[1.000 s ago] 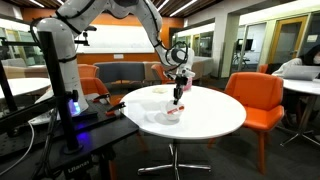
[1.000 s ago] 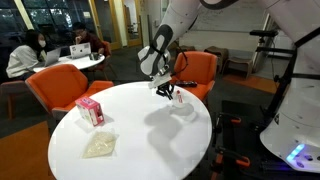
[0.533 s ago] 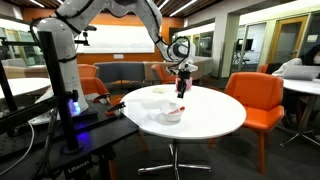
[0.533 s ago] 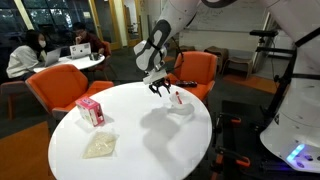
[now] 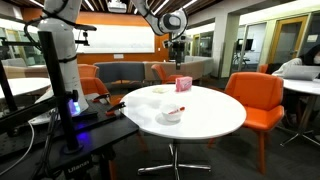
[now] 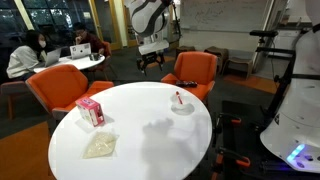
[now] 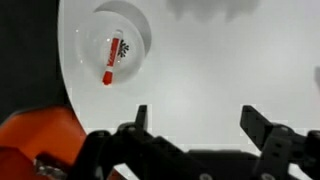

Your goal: Move the white bowl to the right

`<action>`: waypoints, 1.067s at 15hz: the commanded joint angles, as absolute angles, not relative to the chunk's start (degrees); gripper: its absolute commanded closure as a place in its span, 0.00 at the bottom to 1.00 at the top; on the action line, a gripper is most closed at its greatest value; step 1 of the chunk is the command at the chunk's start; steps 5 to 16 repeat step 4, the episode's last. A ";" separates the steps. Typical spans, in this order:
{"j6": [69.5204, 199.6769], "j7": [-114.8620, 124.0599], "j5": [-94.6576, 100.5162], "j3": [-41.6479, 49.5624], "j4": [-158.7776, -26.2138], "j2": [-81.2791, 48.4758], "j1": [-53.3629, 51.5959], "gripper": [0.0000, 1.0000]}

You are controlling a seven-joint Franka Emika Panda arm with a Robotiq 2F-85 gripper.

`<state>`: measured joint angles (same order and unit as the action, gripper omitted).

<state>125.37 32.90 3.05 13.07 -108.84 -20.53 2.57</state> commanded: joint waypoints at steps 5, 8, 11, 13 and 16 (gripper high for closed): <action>119.17 31.88 6.86 9.99 -121.19 -2.49 2.29 0.00; 119.17 31.88 6.86 9.99 -121.19 -2.49 2.29 0.00; 119.17 31.88 6.86 9.99 -121.19 -2.49 2.29 0.00; 119.17 31.88 6.86 9.99 -121.19 -2.49 2.29 0.00; 119.17 31.88 6.86 9.99 -121.19 -2.49 2.29 0.00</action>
